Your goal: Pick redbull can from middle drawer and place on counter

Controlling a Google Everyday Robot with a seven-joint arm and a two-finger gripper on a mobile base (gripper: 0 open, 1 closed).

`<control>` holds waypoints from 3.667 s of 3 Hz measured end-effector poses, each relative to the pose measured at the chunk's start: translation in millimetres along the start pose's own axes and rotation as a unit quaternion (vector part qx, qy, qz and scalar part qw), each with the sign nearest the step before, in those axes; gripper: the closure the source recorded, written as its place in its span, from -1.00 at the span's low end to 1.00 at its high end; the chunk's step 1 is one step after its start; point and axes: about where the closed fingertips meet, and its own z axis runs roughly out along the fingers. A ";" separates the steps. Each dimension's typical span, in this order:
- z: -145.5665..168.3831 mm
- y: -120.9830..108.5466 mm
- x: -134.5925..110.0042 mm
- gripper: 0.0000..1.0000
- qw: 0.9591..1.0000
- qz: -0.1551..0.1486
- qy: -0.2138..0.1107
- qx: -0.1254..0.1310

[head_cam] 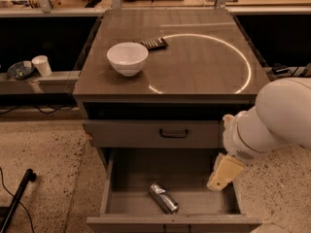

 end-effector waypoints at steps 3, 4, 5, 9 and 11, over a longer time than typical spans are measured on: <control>101.0 63.5 -40.0 -1.00 0.995 -0.005 -0.065 -0.069; 137.4 68.5 -53.5 -1.00 0.994 0.006 -0.108 -0.027; 148.3 66.5 -54.9 -1.00 0.994 0.008 -0.105 -0.037; 337.2 85.2 -41.6 -1.00 0.971 0.045 -0.164 -0.170; 340.3 91.2 -45.7 -1.00 0.973 0.047 -0.152 -0.170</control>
Offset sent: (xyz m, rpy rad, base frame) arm 0.0127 0.1111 -0.1057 0.2577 -0.0226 0.0878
